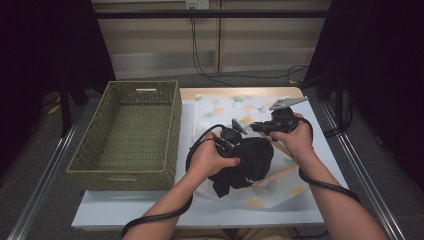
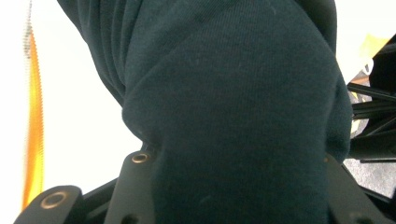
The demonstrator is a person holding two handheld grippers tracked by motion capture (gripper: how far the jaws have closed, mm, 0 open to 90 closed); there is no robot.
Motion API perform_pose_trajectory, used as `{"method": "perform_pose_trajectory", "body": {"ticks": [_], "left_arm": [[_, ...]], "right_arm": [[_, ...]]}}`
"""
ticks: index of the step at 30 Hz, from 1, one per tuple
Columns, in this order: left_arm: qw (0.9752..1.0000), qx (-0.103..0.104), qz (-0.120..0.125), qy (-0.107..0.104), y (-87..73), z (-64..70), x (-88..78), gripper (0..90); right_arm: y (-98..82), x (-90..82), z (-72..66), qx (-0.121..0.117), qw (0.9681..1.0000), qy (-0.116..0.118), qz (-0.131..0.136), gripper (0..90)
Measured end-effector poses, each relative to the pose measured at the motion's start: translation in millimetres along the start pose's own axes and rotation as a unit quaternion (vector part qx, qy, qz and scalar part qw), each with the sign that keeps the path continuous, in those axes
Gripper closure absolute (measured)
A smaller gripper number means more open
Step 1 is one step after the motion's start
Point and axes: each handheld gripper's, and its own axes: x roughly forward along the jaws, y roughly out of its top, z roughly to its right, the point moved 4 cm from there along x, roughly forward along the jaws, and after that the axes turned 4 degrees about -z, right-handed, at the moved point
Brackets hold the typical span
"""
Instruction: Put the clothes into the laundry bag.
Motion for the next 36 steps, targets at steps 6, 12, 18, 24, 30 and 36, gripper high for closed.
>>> {"method": "perform_pose_trajectory", "body": {"ticks": [6, 12, 18, 24, 30, 36], "left_arm": [[0.9996, -0.023, 0.011, 0.009, 1.8, -2.9, 2.7, 57.7], [0.9990, -0.039, 0.015, 0.014, 0.1, -9.0, 5.1, 57.7], [0.9984, -0.053, 0.009, 0.017, -3.8, -16.4, 4.7, 57.7], [0.9983, -0.056, 0.008, 0.014, -5.1, -18.4, 2.9, 57.7], [0.9985, -0.053, 0.011, 0.010, -2.8, -13.0, 2.4, 57.7], [0.9983, -0.055, 0.012, 0.013, 2.7, -9.2, 3.6, 57.6]], "right_arm": [[0.4, -0.5, 0.0, 0.001, 1.0000, -0.001, 0.000, 90.0], [-0.7, -1.2, -0.2, 0.003, 1.0000, 0.001, 0.000, 90.0], [-1.5, -1.9, 0.0, 0.002, 1.0000, 0.002, 0.000, 90.0], [-1.0, -2.1, 0.1, 0.002, 1.0000, 0.000, -0.001, 90.0], [-0.4, -1.2, -1.5, 0.002, 1.0000, 0.001, -0.001, 90.0], [-1.0, -0.8, -1.7, 0.002, 1.0000, 0.001, -0.002, 90.0]]}}
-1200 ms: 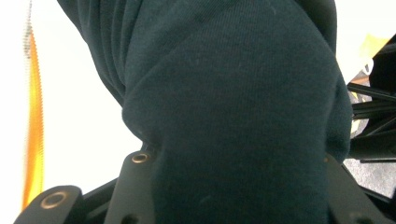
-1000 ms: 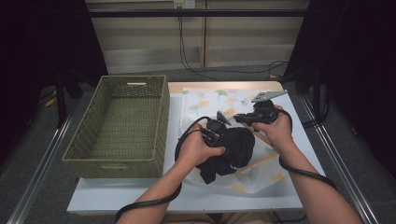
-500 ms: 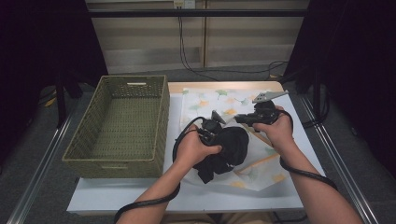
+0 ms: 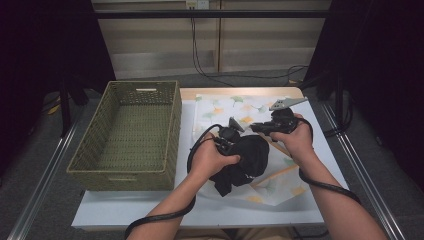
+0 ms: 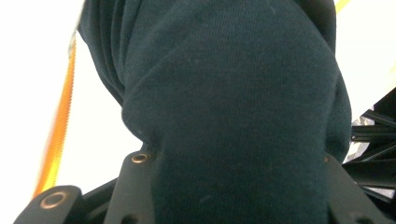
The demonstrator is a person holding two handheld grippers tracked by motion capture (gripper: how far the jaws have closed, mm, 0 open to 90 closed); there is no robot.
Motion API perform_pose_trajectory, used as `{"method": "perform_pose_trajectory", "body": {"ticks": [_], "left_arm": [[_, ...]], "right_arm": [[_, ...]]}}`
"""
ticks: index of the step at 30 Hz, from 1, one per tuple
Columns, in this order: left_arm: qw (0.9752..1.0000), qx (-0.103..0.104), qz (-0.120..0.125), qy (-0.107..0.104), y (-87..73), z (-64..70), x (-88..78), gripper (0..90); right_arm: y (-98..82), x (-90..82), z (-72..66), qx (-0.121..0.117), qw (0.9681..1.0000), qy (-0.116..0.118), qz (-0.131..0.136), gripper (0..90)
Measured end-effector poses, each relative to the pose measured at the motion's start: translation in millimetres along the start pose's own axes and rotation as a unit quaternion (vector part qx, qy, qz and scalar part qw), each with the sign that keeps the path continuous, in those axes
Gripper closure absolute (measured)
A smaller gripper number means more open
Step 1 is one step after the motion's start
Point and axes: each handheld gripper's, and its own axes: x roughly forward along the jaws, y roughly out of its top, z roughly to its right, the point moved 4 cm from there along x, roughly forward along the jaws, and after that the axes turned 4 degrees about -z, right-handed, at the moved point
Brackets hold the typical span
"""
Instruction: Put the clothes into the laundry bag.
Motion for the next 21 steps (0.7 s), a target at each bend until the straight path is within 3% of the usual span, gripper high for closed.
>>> {"method": "perform_pose_trajectory", "body": {"ticks": [6, 9, 21], "left_arm": [[0.9998, -0.013, 0.012, -0.002, 3.3, -0.2, 3.8, 57.6], [0.9998, -0.014, 0.011, 0.010, 4.3, -4.2, 4.9, 57.6], [0.9989, -0.036, 0.020, 0.023, 4.7, -16.7, 6.3, 57.1]], "right_arm": [[-0.5, -0.5, 0.3, 0.000, 1.0000, 0.000, 0.000, 90.0], [-0.4, -1.7, 0.1, 0.000, 1.0000, 0.002, 0.000, 90.0], [-0.6, -1.9, -0.9, -0.002, 1.0000, 0.005, -0.001, 90.0]]}}
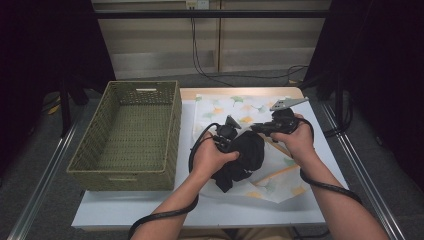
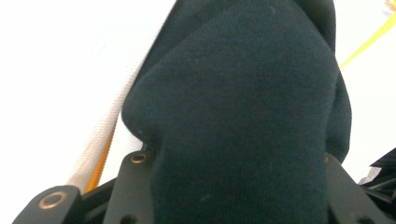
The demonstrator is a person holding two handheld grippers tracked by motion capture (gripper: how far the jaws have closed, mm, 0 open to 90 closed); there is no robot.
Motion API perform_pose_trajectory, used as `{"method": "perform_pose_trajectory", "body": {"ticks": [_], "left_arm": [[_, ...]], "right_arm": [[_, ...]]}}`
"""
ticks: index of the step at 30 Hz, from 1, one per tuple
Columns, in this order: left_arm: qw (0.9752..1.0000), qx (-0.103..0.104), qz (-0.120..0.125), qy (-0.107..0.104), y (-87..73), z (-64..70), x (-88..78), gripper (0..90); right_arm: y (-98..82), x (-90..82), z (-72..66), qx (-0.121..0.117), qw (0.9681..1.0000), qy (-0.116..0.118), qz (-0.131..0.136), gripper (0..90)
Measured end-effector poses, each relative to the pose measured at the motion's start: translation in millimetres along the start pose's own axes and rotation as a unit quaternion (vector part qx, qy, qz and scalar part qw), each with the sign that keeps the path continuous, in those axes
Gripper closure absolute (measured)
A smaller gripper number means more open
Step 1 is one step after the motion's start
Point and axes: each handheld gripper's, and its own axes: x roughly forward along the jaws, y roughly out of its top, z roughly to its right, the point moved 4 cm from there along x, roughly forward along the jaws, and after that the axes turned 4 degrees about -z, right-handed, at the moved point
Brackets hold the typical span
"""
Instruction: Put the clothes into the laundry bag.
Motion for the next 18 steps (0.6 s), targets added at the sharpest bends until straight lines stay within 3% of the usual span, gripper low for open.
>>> {"method": "perform_pose_trajectory", "body": {"ticks": [18], "left_arm": [[1.0000, -0.003, -0.001, -0.007, 3.7, 6.2, -1.2, 57.1]], "right_arm": [[0.0, -0.3, 0.9, 0.003, 1.0000, -0.002, 0.001, 90.0]]}}
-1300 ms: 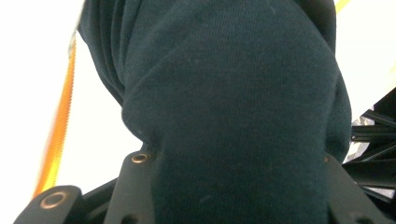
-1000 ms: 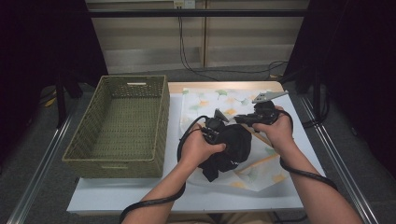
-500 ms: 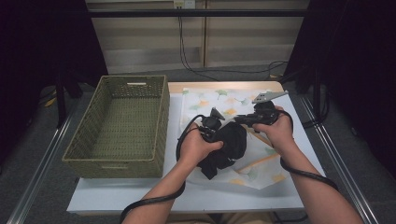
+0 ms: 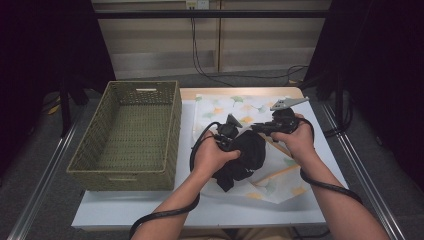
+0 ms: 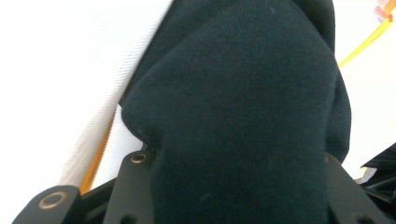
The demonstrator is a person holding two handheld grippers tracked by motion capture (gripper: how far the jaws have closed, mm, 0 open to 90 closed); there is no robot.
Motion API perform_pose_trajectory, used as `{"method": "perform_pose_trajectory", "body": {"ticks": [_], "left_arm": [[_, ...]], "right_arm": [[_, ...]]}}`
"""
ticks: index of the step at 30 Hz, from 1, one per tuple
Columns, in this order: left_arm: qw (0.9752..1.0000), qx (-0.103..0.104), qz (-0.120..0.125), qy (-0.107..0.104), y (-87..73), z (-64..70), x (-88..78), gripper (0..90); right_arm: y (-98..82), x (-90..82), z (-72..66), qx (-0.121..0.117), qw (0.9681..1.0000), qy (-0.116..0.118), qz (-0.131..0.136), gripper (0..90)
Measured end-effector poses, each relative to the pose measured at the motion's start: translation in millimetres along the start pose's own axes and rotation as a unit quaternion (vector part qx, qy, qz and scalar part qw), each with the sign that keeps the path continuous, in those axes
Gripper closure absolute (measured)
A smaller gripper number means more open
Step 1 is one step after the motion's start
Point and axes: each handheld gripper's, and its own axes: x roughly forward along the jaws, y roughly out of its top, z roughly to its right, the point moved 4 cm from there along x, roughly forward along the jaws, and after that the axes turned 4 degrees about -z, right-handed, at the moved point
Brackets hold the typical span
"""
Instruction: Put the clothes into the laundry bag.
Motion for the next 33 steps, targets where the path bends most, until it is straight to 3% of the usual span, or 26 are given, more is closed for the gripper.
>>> {"method": "perform_pose_trajectory", "body": {"ticks": [9, 15, 16, 21, 22, 28, 33], "left_arm": [[0.9999, -0.005, 0.011, 0.002, 4.9, -0.4, 0.7, 57.1], [0.9996, -0.019, 0.019, 0.009, 6.6, -6.8, 6.1, 56.8], [0.9992, -0.030, 0.027, 0.008, 7.2, -7.0, 8.1, 56.8], [0.9990, -0.028, 0.028, 0.020, 8.6, -8.5, 8.4, 56.7], [0.9986, -0.036, 0.035, 0.018, 9.6, -8.9, 9.4, 56.5], [0.9982, -0.038, 0.041, 0.021, 10.5, -11.2, 12.8, 56.1], [0.9983, -0.040, 0.037, 0.019, 10.3, -11.7, 17.0, 55.4]], "right_arm": [[0.2, -0.1, -0.9, 0.000, 1.0000, 0.003, 0.003, 90.0], [-0.6, 0.1, -1.9, -0.001, 1.0000, 0.004, 0.000, 90.0], [-0.9, 0.7, -2.1, -0.002, 1.0000, 0.005, 0.000, 90.0], [-1.5, 1.3, -2.5, -0.002, 1.0000, 0.005, 0.000, 90.0], [-1.8, 1.3, -2.7, -0.002, 1.0000, 0.006, 0.000, 90.0], [-2.8, 1.5, -3.4, -0.001, 1.0000, 0.007, 0.000, 90.0], [-4.6, 2.3, -3.4, -0.001, 1.0000, 0.008, -0.003, 90.0]]}}
